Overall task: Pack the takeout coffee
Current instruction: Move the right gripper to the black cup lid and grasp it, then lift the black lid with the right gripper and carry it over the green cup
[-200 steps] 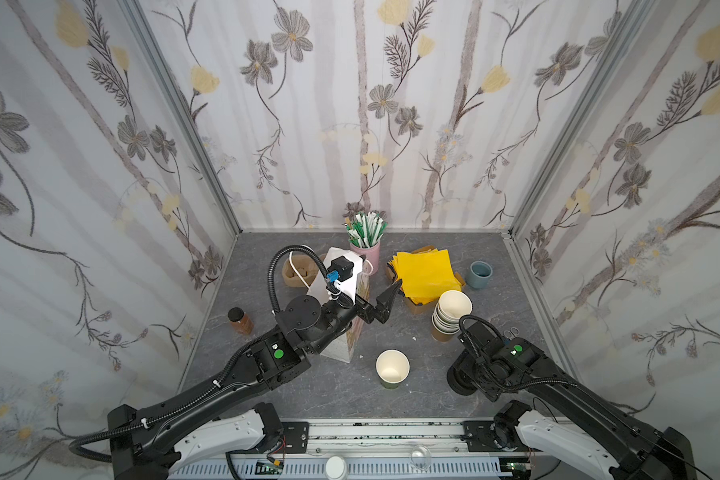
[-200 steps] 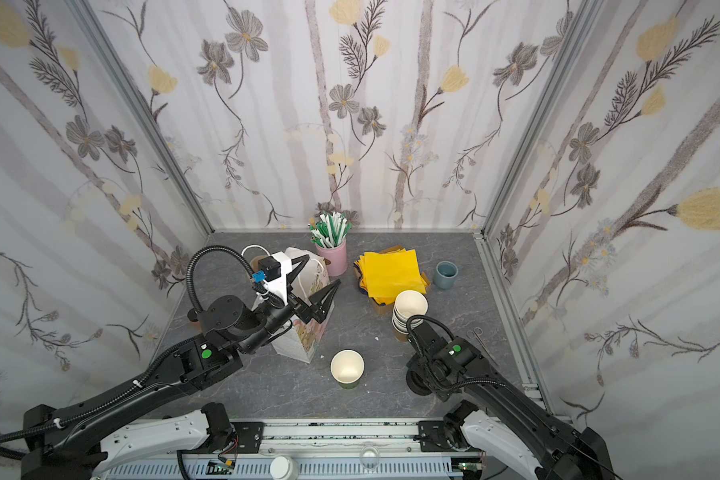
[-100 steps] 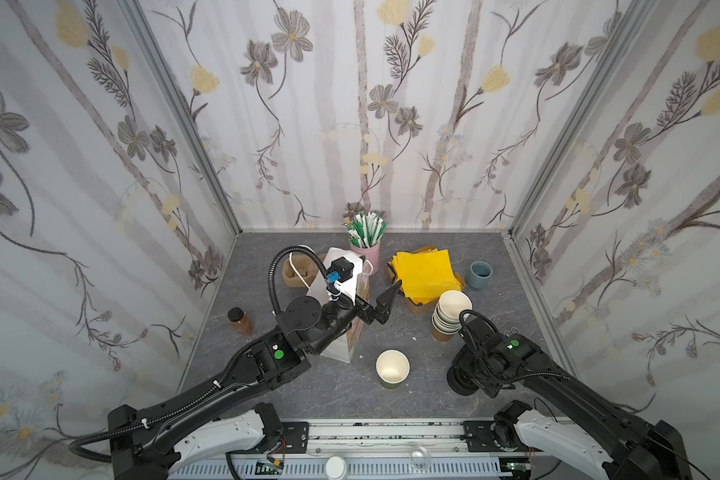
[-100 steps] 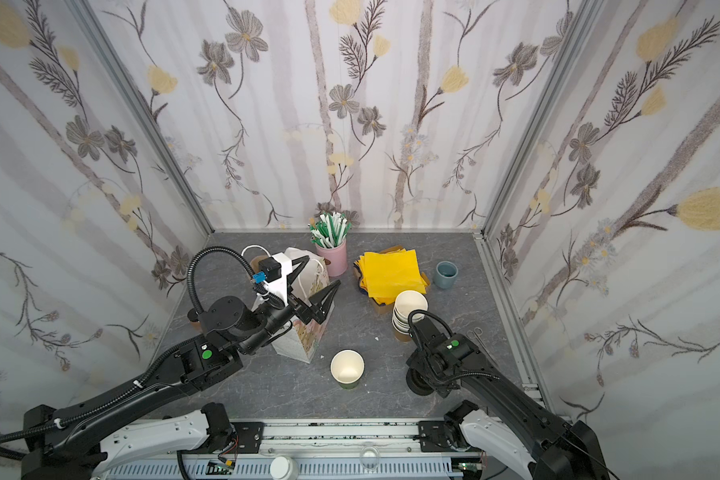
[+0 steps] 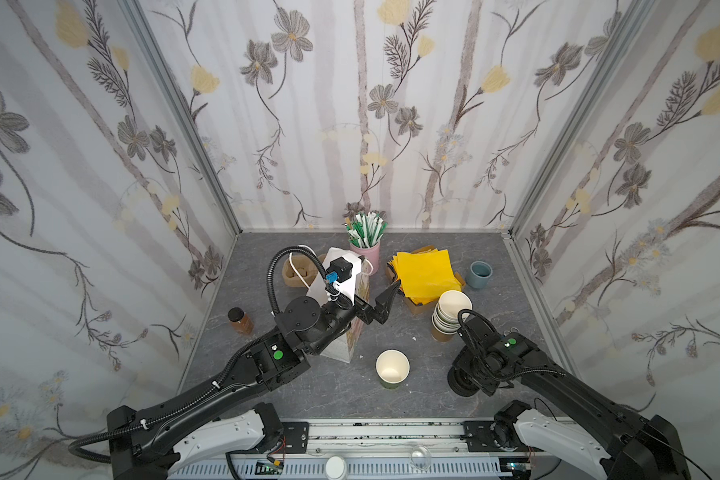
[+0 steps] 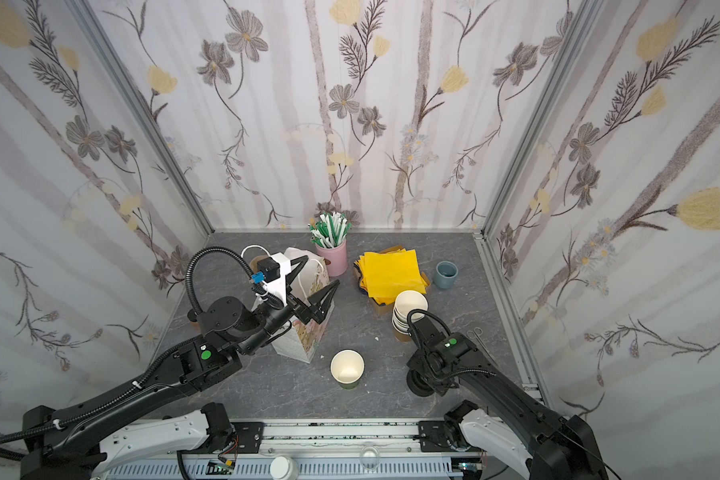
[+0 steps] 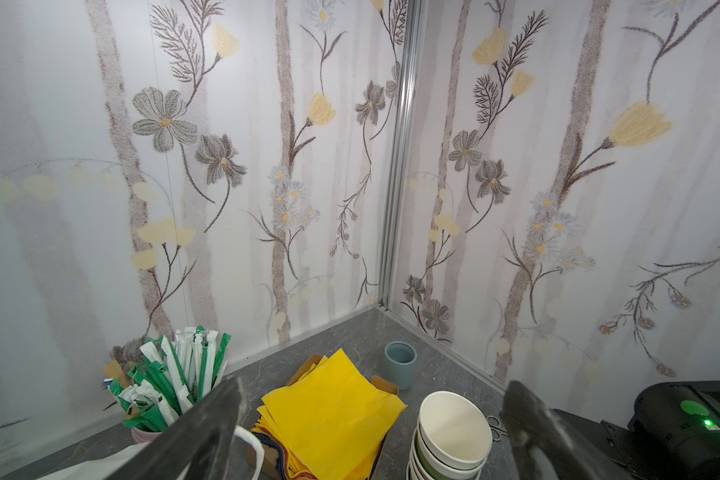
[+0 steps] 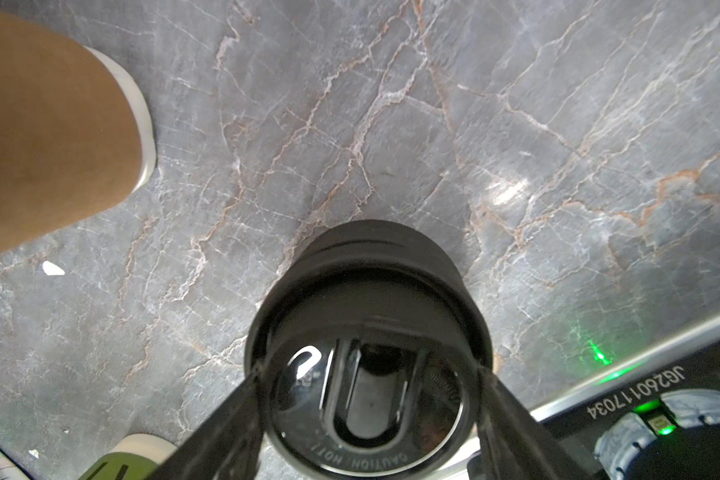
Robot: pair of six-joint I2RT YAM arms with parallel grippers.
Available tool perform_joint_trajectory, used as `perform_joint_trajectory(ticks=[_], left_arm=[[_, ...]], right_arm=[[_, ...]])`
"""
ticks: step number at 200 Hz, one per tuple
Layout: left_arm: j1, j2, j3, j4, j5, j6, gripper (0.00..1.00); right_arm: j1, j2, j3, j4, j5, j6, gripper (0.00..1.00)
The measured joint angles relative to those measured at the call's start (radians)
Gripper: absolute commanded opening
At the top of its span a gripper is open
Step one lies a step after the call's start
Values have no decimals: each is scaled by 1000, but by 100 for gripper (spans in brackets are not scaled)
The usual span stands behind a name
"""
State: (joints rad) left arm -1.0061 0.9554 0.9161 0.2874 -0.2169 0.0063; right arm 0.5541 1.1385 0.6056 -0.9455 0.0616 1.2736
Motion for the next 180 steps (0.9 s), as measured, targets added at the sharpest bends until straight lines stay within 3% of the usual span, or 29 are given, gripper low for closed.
perform_joint_trajectory(ticks=[104,180], left_arm=[[0,-1,0,0,-1,-6,100],[0,-19,-10,1,-9,-5,100]], right_arm=[[-5,-97,46,-91,2,1,72],[-10,-343,280,-314,143,13,73]])
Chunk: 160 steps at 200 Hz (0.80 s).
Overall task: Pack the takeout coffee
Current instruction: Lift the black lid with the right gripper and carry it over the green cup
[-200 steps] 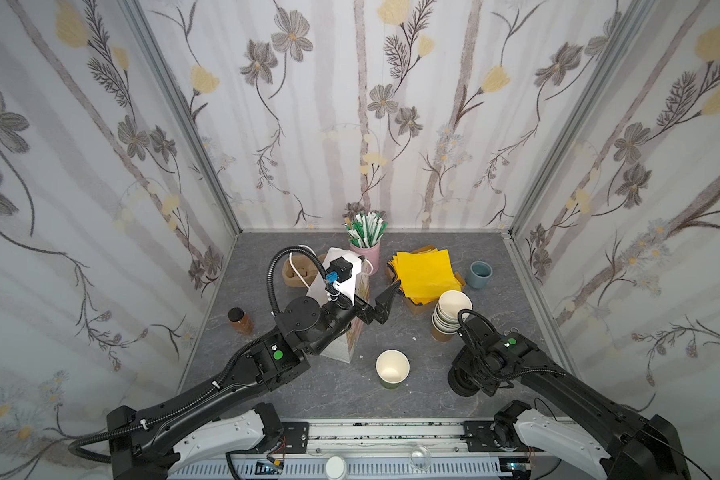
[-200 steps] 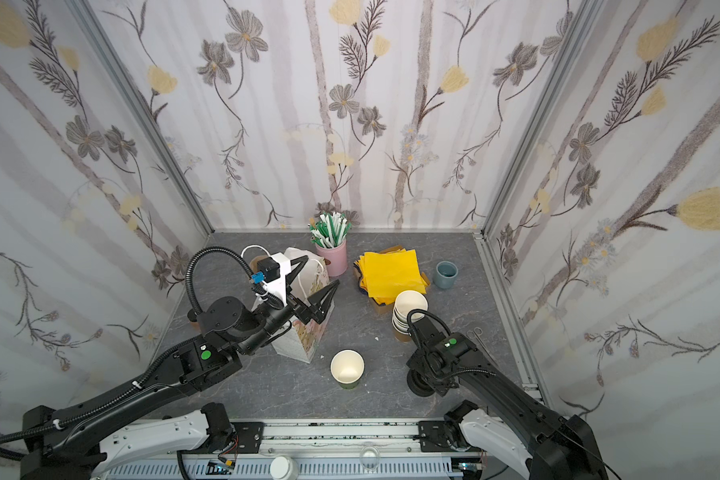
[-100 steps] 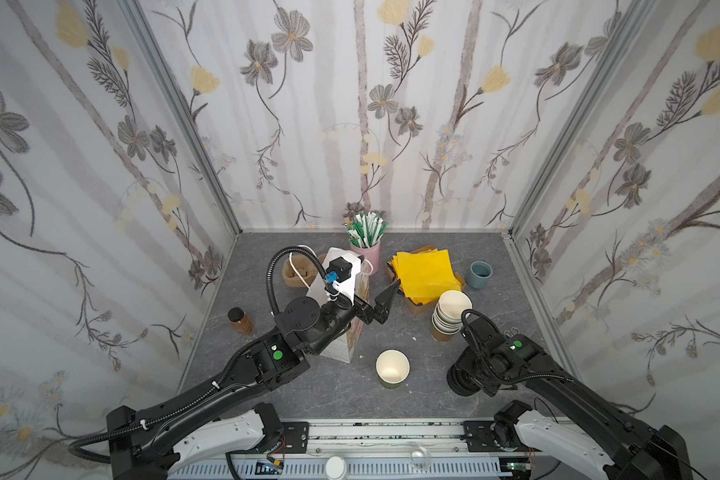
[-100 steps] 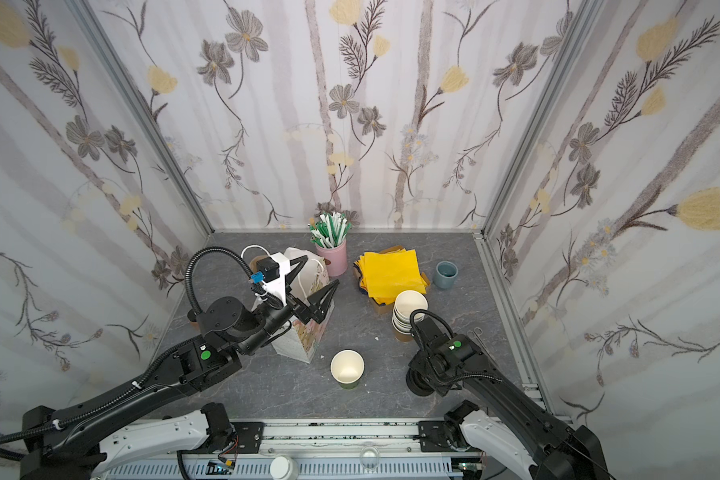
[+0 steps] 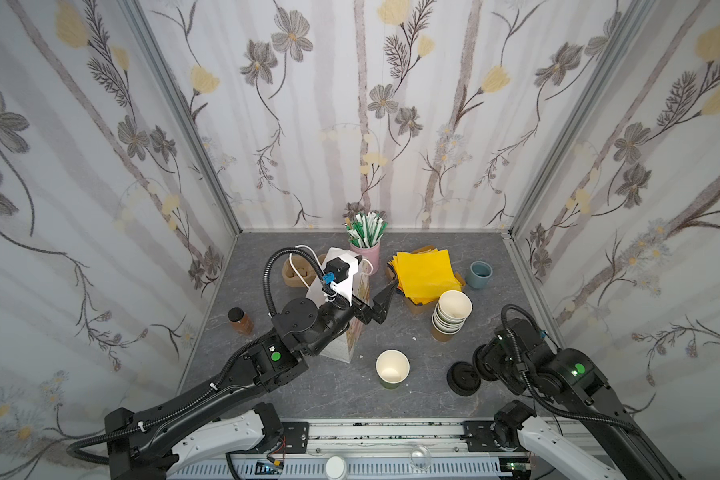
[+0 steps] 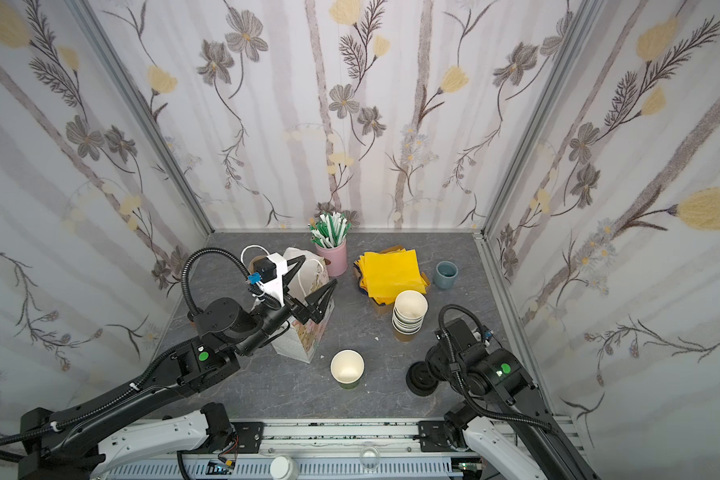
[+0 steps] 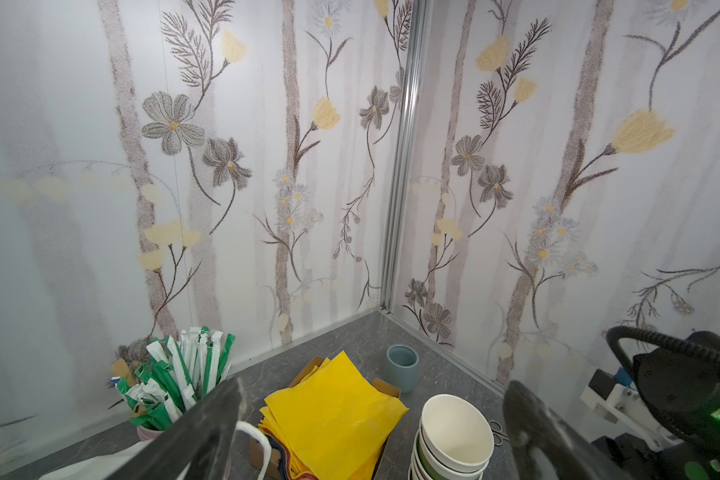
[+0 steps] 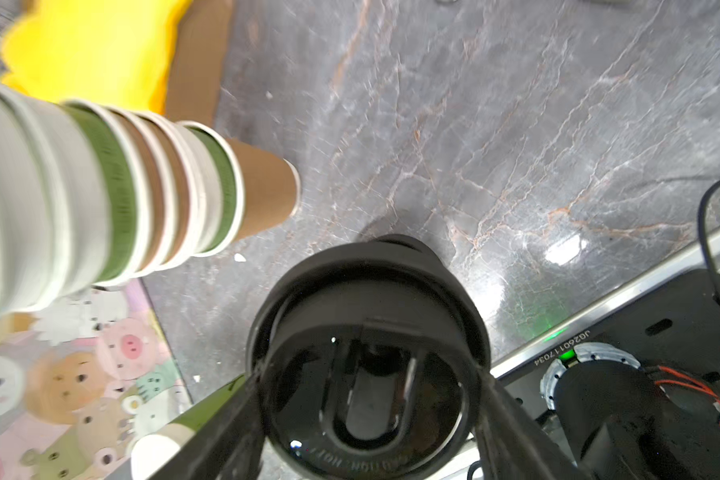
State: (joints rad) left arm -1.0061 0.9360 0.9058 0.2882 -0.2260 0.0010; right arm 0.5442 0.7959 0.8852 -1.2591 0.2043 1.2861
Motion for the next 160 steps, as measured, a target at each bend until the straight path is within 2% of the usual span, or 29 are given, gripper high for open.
perform_joint_trajectory(ticks=[32,83,121,160], left_arm=[[0,-17,-9,-2,-7,-1,100],[0,-80,7,-78,-57,-43,100],[-1,-149,82,-254,-214,-167,100],[-3,-201,225,-570,-427,-400,97]], right_arm=[[0,-23,80,-46,35,-45,73],[0,104,344,-92,42,-219,71],[2,216,577,-94,43,-383,69],[50,340,774,-86,-2,-549,68]])
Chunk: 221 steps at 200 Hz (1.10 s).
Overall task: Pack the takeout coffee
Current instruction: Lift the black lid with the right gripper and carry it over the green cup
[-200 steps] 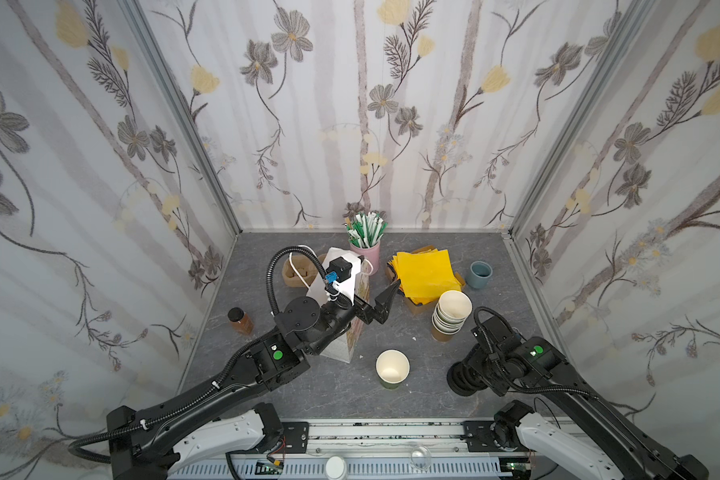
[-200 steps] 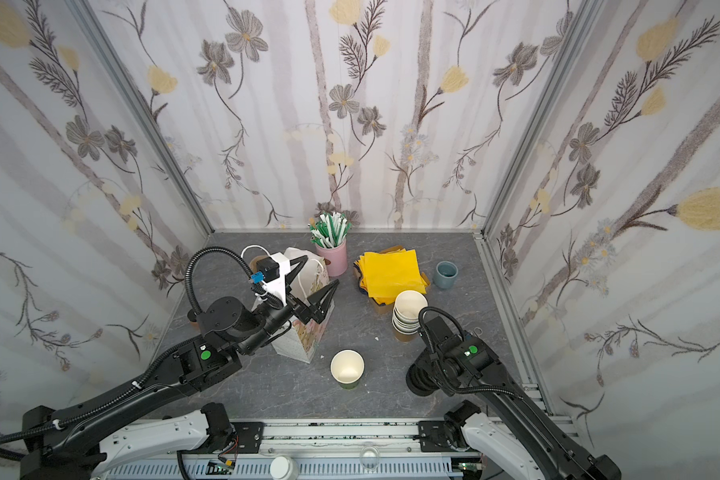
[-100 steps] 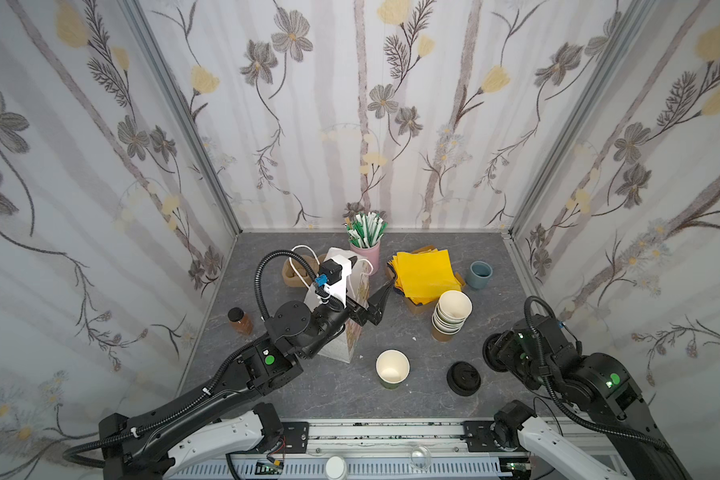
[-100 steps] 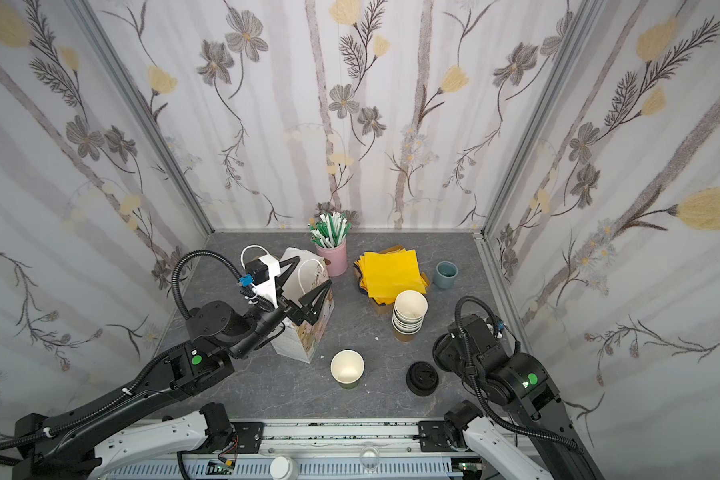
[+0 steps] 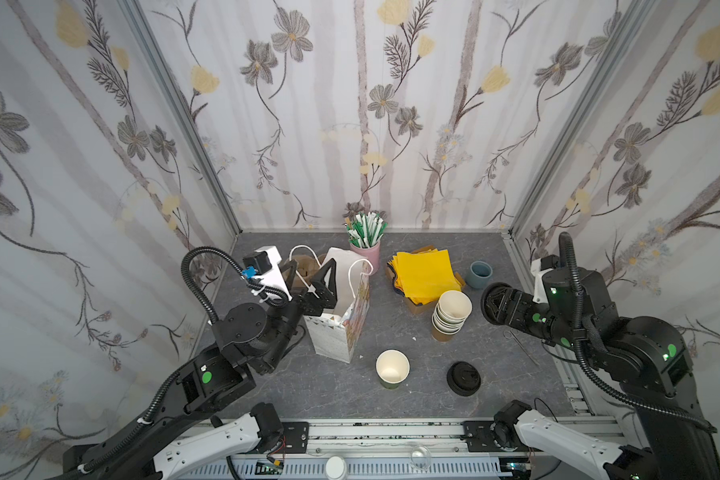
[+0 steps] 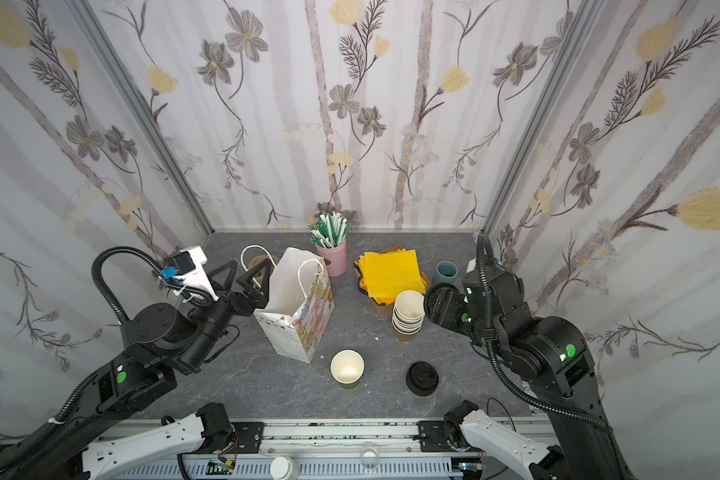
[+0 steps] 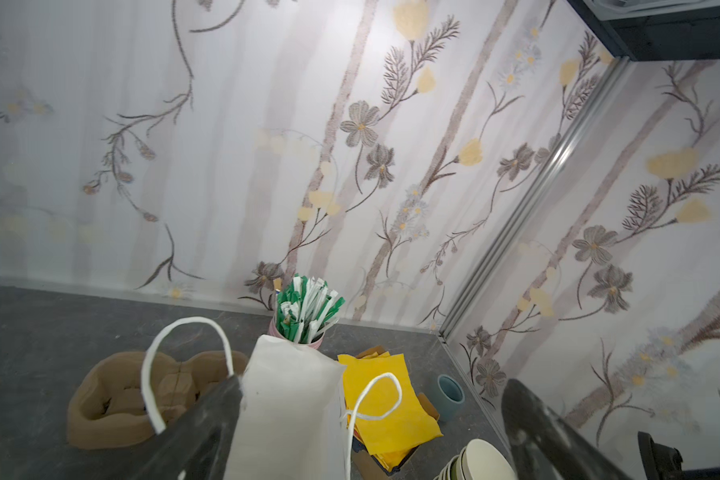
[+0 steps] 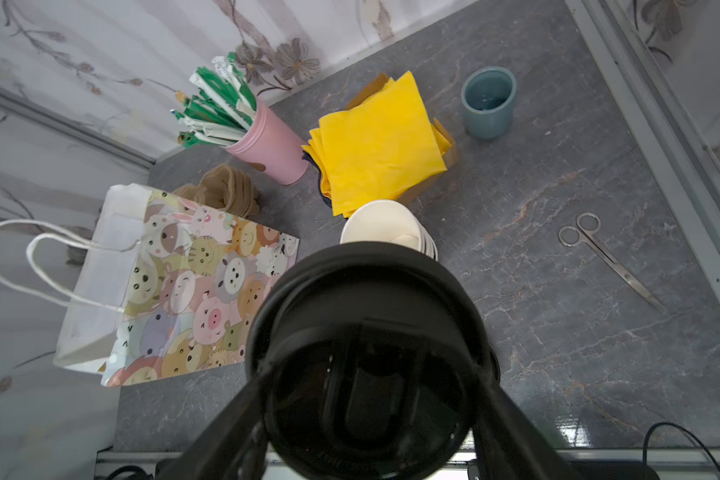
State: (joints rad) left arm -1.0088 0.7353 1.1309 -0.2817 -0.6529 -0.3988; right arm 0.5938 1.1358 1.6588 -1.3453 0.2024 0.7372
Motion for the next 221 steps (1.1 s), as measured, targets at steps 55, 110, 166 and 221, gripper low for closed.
perform_joint_trajectory(ticks=[55,110,166,221], left_arm=[[0,6,103,-443,-63,-385,98],[3,-21,24,-729,70,-778,98],[3,-187,-114,-837,204,-1045,97],[3,-203,-119,-845,232,-1070,98]], right_arm=[[293,184,74,0,-26,-203,69],[560,296,-61,51,-8,-385,72],[673,417,-208,167,-11,-563,74],[679,517,-279,274,-12,-600,76]])
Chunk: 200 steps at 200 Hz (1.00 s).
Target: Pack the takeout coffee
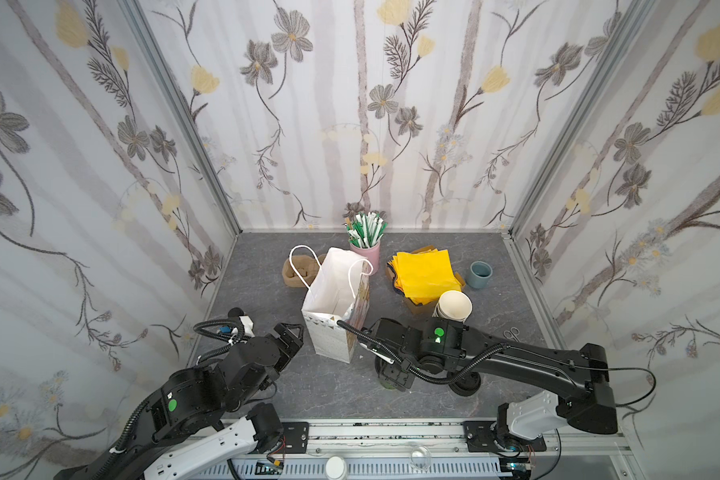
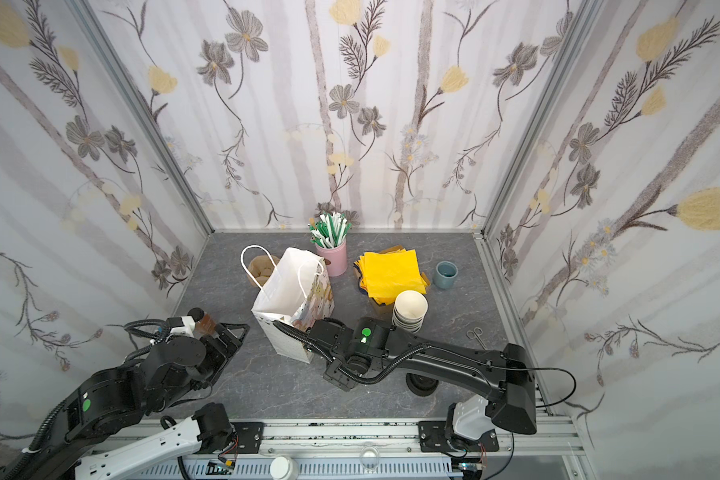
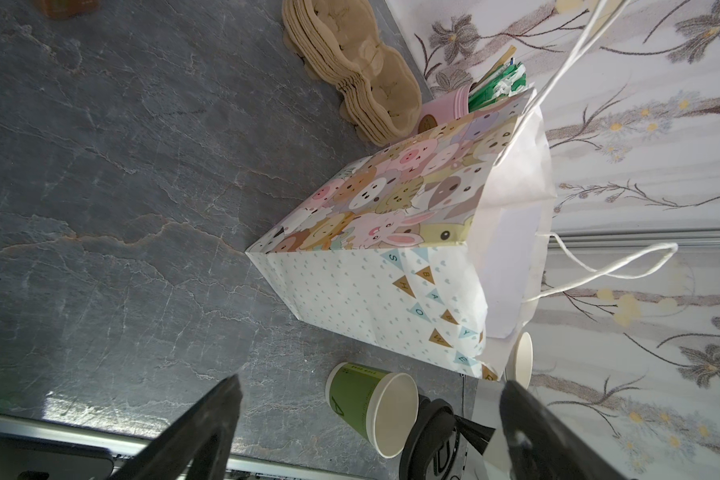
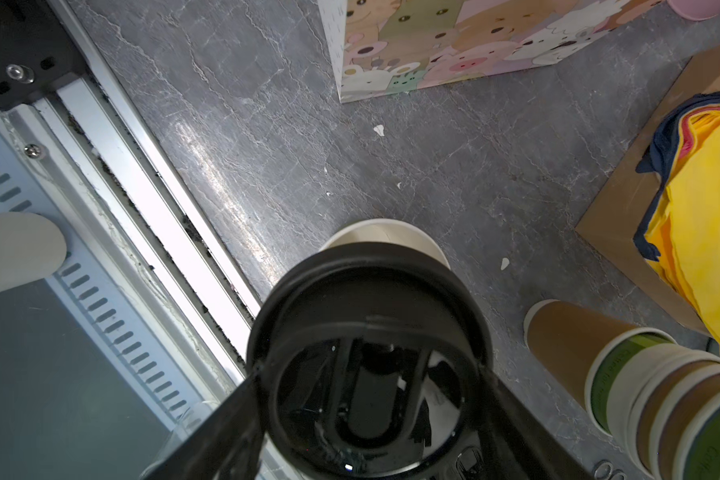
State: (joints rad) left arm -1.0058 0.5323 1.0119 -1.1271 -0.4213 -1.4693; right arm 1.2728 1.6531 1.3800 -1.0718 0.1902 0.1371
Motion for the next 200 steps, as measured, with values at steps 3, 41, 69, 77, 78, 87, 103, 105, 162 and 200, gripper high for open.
perform_joint_trajectory(ticks=[3,41,69,77,78,87,103,105,162,200], left_arm=[[0,0,0,0,1,0,98],[0,-8,-10,-2,8,0,98],[0,-12,-19,-2,17,4,99],[0,-15,-22,-2,19,4,99],[0,-15,-22,-2,20,4,99],[0,-18,-25,-2,24,4,99],[0,-23,-31,-3,27,4,99],[0,-23,-31,-3,27,4,99],[0,-34,-39,-2,32,4,99],[0,-34,-43,-2,32,4,99]], right_arm=[[0,3,-5,6,0,0,76],[-5,10,-54,54,3,0,76],[-14,16,-66,64,2,1,77],[-16,16,-67,66,2,4,77],[-17,16,-68,67,1,4,77],[-19,17,-68,68,1,4,77],[-31,21,-69,72,0,4,78],[-32,21,-69,73,0,4,78],[-43,37,-73,75,-9,4,78],[-44,40,-76,76,-13,4,78]])
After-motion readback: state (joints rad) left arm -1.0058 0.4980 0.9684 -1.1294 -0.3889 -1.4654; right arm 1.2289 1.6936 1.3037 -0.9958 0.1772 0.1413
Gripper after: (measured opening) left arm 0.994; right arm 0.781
